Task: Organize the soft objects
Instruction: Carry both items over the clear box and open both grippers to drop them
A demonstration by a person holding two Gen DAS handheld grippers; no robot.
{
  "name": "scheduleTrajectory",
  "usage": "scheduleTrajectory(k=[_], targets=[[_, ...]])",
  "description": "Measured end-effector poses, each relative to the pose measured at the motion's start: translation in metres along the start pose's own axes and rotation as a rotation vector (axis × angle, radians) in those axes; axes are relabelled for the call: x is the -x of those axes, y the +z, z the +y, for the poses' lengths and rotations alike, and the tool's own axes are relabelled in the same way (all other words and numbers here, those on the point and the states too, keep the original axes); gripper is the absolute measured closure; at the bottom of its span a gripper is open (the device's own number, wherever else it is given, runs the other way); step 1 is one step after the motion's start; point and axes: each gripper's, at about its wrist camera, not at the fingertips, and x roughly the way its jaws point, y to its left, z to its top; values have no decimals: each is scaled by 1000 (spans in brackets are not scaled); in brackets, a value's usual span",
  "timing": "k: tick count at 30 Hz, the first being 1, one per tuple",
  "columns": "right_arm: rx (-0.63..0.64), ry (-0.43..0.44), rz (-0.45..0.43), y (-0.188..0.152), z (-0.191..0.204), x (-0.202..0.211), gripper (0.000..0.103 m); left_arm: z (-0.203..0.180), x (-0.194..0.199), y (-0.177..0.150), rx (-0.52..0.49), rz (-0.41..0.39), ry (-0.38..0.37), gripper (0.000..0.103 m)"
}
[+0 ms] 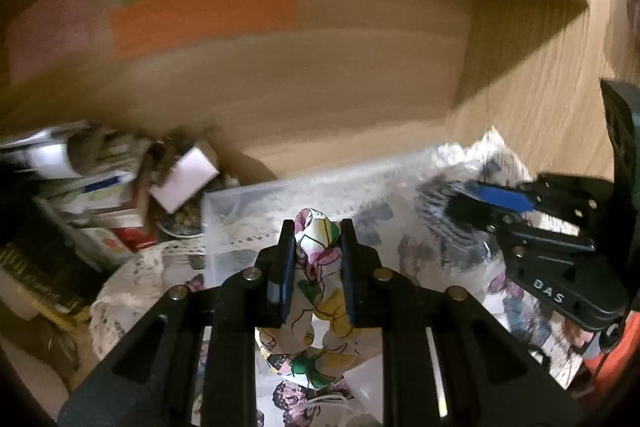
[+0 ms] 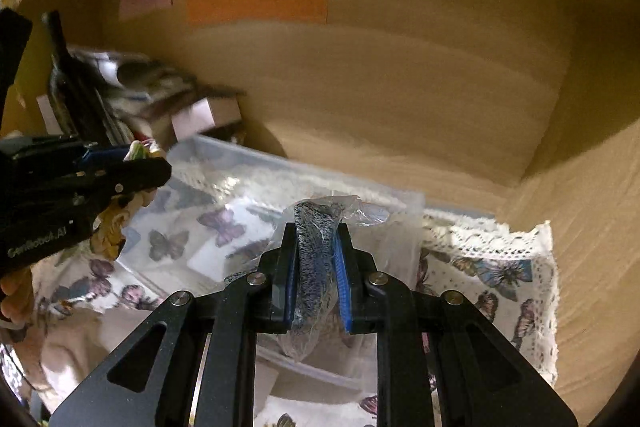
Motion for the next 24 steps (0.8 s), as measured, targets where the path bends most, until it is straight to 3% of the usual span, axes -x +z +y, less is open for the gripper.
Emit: scheduleTrajectory(k=[8,13,15,20,24], targets=[[7,2,102,-6,-3,-30,87,1,-30,-3,-32,66,21,82],[9,0,128,-11,-1,-37,85,2,-35,-2,-13,82,24,58],[12,-3,131,-12,0,-35,81,1,-35,-1,-11,77,34,50],[-2,-5,60,-8,-2,-12,51,-3,-21,1,-7,46,30,43],[-3,-22,-20,-2,-2,17,43,-6,-3,2,-2,4,24,36]])
